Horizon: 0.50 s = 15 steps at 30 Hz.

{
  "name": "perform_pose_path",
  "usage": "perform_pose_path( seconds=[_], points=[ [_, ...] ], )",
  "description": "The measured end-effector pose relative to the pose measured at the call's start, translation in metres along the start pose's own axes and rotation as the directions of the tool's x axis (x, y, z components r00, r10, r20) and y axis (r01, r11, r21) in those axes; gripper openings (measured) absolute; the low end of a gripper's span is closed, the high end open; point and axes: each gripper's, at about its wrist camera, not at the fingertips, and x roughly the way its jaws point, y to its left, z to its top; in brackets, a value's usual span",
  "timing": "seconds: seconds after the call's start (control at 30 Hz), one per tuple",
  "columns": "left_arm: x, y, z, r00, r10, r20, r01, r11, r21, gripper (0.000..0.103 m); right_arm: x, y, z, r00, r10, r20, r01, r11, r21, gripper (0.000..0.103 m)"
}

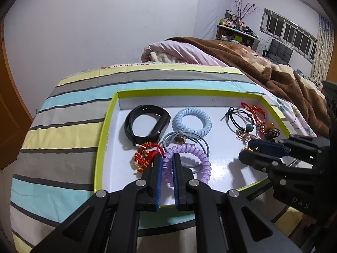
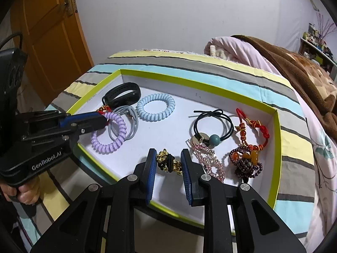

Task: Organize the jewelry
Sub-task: 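Lower both pieces into the box and open both grippers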

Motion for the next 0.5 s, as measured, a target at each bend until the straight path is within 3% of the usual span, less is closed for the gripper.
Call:
perform_pose_path(
  seconds=[0.23, 0.37, 0.5],
  points=[
    [0.002, 0.002, 0.001, 1.000, -0.024, -0.004, 0.024, 1.000, -0.009, 0.010, 0.003, -0.001, 0.002, 1.000, -0.004, -0.009, 0.004, 1.000, -0.004, 0.026],
    [0.001, 0.003, 0.001, 1.000, -0.028, -0.002, 0.028, 0.999, -0.017, 0.011, -0.001, 0.002, 0.002, 1.000, -0.001, 0.006, 0.001, 1.000, -0.015, 0.042],
    [-0.005, 0.004, -0.001, 0.999, -0.032, 0.008, 0.032, 0.999, -0.024, 0.013, -0.009, 0.007, 0.000, 1.000, -0.004, 0.026, 0.005, 1.000, -0.026, 0.042]
  ],
)
